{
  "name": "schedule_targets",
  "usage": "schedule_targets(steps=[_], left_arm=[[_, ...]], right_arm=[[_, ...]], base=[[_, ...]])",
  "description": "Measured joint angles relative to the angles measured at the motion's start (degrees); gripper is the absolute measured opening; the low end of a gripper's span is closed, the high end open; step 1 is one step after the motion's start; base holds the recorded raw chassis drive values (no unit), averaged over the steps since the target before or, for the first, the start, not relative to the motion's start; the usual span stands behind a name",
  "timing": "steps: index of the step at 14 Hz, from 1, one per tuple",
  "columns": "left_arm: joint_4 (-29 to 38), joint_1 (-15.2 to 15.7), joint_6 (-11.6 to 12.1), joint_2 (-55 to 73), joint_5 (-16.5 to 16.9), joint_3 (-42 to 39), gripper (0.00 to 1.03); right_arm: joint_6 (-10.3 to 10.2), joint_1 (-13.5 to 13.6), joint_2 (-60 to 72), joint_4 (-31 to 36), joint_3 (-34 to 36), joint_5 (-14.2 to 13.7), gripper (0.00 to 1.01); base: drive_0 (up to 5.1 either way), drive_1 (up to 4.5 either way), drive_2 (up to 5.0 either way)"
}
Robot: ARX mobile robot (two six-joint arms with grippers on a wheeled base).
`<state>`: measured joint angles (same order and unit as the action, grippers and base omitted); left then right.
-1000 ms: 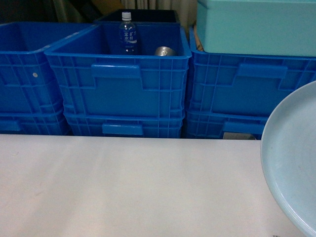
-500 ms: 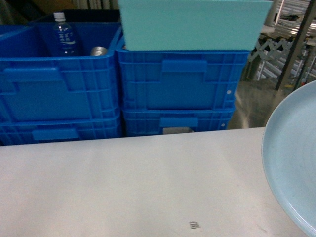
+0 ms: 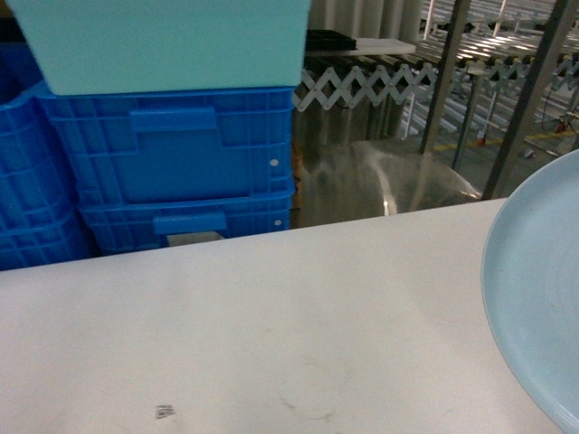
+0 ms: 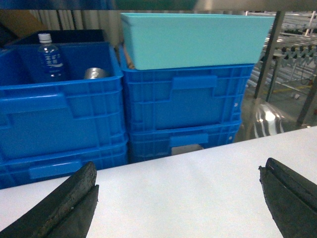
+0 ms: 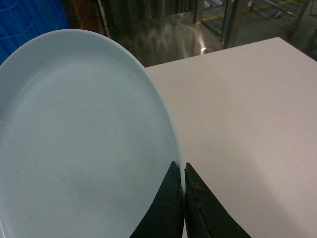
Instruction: Place blue tray on left shelf second layer neatly
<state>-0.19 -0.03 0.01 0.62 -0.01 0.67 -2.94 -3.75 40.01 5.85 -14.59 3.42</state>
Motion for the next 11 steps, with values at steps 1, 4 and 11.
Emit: schedule_targets(steps=[1, 4, 11], left_arm=[[0.0, 0.0, 0.0, 0.0, 0.0, 0.0, 0.98], [0.0, 0.0, 0.0, 0.0, 0.0, 0.0, 0.98], [-0.1, 0.0, 0.0, 0.0, -0.1, 0.0, 0.98]], right_arm=[[0.0, 0.0, 0.0, 0.1, 0.0, 0.0, 0.02], [0.0, 0.0, 0.0, 0.1, 0.0, -0.1, 0.02], [0.0, 0.0, 0.0, 0.2, 0.0, 0.0, 0.02]], base=[[-0.7, -0.68, -0.7], [3.4, -4.04, -4.0], [3.4, -4.09, -4.1]])
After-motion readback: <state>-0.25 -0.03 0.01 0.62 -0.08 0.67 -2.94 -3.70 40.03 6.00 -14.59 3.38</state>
